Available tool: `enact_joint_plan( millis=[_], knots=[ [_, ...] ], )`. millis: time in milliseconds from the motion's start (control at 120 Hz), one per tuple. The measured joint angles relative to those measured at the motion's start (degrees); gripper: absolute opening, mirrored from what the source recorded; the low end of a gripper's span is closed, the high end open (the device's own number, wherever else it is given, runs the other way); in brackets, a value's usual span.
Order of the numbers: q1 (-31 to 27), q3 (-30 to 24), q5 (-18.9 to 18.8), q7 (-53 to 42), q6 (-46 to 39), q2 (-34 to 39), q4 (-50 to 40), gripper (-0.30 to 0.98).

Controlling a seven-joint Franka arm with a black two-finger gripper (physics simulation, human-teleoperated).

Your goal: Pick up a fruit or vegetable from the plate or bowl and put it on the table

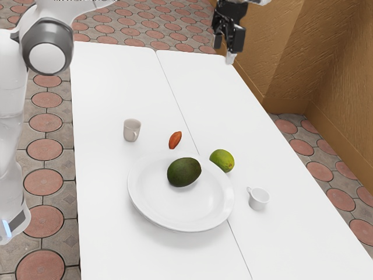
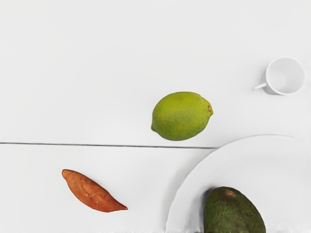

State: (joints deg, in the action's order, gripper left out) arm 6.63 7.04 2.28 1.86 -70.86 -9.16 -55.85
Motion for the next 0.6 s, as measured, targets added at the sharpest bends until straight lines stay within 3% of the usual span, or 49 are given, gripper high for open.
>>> enact_joint_plan(
  millis=[200,358,600],
  knots=[
    [-0.1,-1.4,0.0,0.6,0.0,0.3,-4.6,0.69],
    [3.3,-1.4,-0.7,2.8,-2.8,11.0,-22.5,0.69],
    [2.4,-2.3,-1.1,8.2,-11.3,17.4,-35.6,0.69]
  ],
)
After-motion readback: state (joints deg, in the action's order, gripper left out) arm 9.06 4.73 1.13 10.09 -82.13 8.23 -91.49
